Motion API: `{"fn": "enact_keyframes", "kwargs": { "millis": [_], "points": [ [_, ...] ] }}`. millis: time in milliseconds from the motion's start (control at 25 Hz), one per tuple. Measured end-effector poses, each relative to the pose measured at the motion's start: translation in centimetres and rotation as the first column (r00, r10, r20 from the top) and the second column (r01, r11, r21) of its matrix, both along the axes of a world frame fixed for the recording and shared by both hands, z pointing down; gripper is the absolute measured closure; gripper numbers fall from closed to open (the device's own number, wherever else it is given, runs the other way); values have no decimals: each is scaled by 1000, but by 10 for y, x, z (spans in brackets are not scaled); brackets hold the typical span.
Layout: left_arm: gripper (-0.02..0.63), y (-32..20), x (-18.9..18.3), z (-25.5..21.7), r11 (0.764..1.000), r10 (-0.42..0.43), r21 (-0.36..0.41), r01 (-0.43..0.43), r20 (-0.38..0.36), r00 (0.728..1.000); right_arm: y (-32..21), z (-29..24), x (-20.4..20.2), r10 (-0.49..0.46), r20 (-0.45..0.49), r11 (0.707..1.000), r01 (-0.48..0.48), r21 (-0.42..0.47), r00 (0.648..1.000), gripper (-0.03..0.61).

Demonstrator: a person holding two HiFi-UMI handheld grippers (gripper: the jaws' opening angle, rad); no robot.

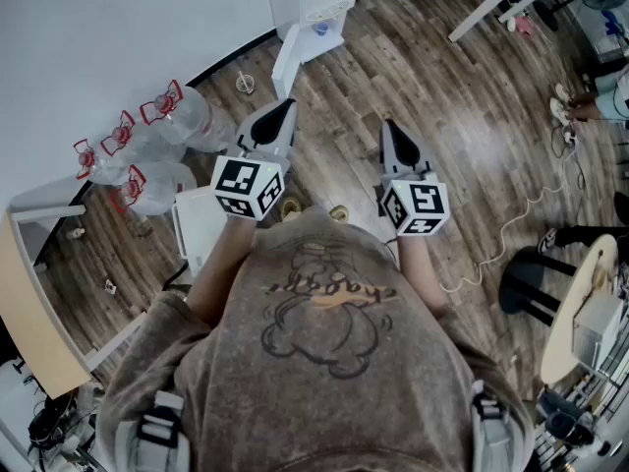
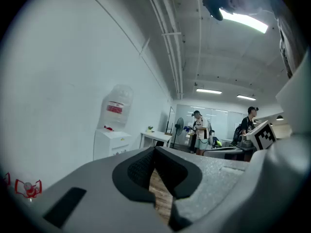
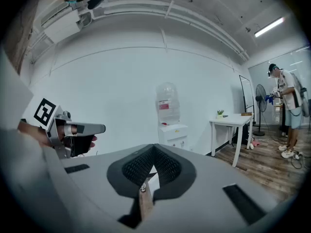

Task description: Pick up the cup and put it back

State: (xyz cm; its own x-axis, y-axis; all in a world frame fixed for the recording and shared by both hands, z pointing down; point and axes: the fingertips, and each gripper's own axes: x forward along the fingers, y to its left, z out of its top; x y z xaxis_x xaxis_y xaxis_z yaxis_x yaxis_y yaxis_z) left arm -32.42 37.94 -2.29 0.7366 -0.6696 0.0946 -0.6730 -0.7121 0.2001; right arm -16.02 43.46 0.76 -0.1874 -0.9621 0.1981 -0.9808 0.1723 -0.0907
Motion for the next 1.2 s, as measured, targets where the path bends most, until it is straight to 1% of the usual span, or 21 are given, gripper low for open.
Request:
{"fn": "enact_keyframes", "kwargs": {
  "millis": [280, 440, 640, 880, 1080, 1200],
  "points": [
    [614, 6, -1, 4, 1000, 2, -7, -1, 8, 1000, 4, -1, -3, 6, 25, 1000, -6, 15, 1000, 577],
    [614, 10, 5, 3, 1000, -3, -5, 3, 3, 1000, 10, 0, 1, 10, 22, 1000, -10, 8, 1000, 577],
    [614, 14, 25, 2, 1000, 5, 1, -5, 9, 1000, 21, 4, 21, 21, 14, 1000, -20, -10, 1000, 577],
    [614, 25, 60, 10, 1000, 0, 4, 0, 20, 1000, 34, 13, 56, 4, 20, 1000, -4, -7, 1000, 577],
    [614, 29, 76, 17, 1000, -11, -4, 11, 24, 1000, 30, 23, 72, -18, 21, 1000, 18, -15, 1000, 577],
    [614, 22, 87, 19, 1000, -5, -7, 5, 26, 1000, 22, 25, 79, -25, 23, 999, 26, -19, 999, 577]
  ]
}}
